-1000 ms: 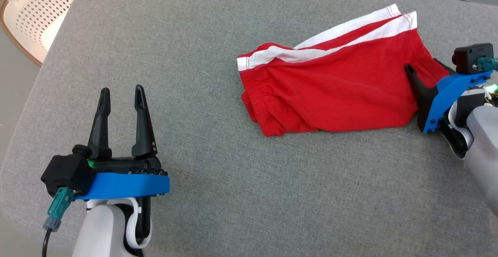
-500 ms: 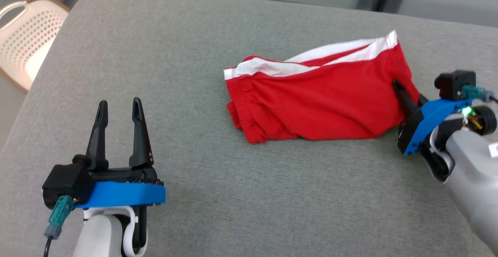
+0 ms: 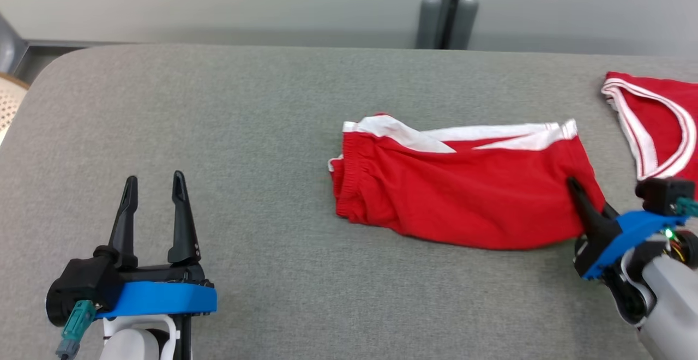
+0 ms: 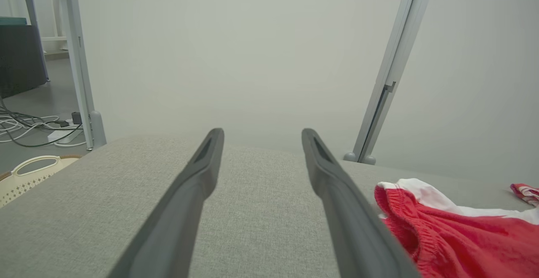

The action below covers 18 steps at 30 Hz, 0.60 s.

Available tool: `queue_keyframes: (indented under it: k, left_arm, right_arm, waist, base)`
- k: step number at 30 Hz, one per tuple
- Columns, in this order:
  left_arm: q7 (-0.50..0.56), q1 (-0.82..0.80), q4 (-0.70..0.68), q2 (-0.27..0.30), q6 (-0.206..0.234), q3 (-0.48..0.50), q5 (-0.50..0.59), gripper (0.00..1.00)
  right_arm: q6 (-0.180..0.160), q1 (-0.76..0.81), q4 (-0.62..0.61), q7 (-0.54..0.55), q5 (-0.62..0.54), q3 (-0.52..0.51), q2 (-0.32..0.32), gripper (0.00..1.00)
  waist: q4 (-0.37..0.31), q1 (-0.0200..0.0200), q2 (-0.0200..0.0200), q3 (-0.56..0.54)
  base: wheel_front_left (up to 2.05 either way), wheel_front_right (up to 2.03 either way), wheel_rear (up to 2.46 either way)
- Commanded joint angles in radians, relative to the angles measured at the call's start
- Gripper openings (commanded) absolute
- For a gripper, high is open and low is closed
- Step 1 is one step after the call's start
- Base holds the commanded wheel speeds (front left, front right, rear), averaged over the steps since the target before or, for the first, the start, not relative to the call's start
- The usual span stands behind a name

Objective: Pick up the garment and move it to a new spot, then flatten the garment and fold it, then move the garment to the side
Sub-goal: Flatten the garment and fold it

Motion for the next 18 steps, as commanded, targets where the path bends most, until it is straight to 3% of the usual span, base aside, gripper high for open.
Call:
queue_keyframes:
  k: [1, 8, 18]
  left_arm:
    - [-0.004, 0.009, 0.003, 0.0, -0.006, 0.01, 0.008, 1.0]
    - [-0.004, 0.019, 0.002, 0.0, -0.012, 0.006, 0.002, 1.0]
    - [-0.004, 0.023, 0.012, 0.0, -0.015, -0.01, -0.01, 1.0]
  right_arm:
    - [0.0, 0.041, -0.009, -0.005, -0.004, -0.033, -0.015, 0.0]
    - [0.0, 0.126, -0.001, -0.005, -0.043, -0.159, -0.038, 0.0]
    - [0.0, 0.123, -0.048, -0.005, -0.114, -0.218, 0.012, 0.0]
  waist:
    - [-0.024, 0.0001, 0.0, -0.02]
    - [-0.027, 0.0001, 0.0, -0.029]
    - [-0.011, 0.0001, 0.0, -0.045]
  base:
    - [0.0, 0.0, 0.0]
    - [0.0, 0.0, 0.0]
    - [0.0, 0.0, 0.0]
